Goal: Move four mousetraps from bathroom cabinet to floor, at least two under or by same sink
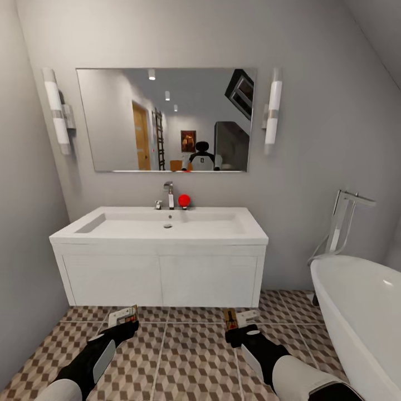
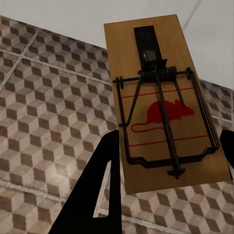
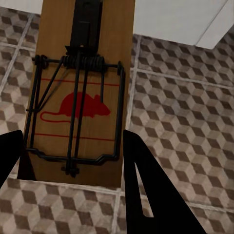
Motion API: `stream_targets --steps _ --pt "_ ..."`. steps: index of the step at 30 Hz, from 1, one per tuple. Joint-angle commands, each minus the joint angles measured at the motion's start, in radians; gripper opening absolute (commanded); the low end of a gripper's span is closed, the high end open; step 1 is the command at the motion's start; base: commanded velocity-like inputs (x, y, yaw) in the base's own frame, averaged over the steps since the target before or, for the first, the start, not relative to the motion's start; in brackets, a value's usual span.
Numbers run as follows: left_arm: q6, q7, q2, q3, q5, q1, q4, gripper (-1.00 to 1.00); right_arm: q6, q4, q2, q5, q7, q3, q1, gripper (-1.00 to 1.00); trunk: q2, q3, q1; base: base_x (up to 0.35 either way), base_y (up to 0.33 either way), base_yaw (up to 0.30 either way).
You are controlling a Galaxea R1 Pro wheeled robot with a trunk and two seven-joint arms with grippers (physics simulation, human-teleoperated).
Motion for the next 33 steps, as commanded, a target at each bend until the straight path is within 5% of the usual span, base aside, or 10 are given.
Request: stream_targets --steps 1,15,33 --pt "0.006 0.006 0.0 -0.001 0.008 0.0 -0.002 -1.0 0.006 -0.002 0.0 -0.008 -0.003 0.008 0.0 -1.0 -0.008 -0.004 0.004 0.0 0.0 0.0" --pt "-0.002 0.007 0.002 -0.002 0.009 0.0 -0.01 -1.0 0.004 -0.003 -0.003 -0.009 -0.003 0.008 0.0 -1.0 -0.106 -0.048 0.058 0.0 0.0 0.0" --pt "-0.003 0.011 0.0 -0.003 0.01 0.0 -0.019 -1.0 0.005 -0.004 -0.004 -0.009 -0.003 0.008 0.0 -1.0 -0.106 -0.048 0.058 0.0 0.0 0.0"
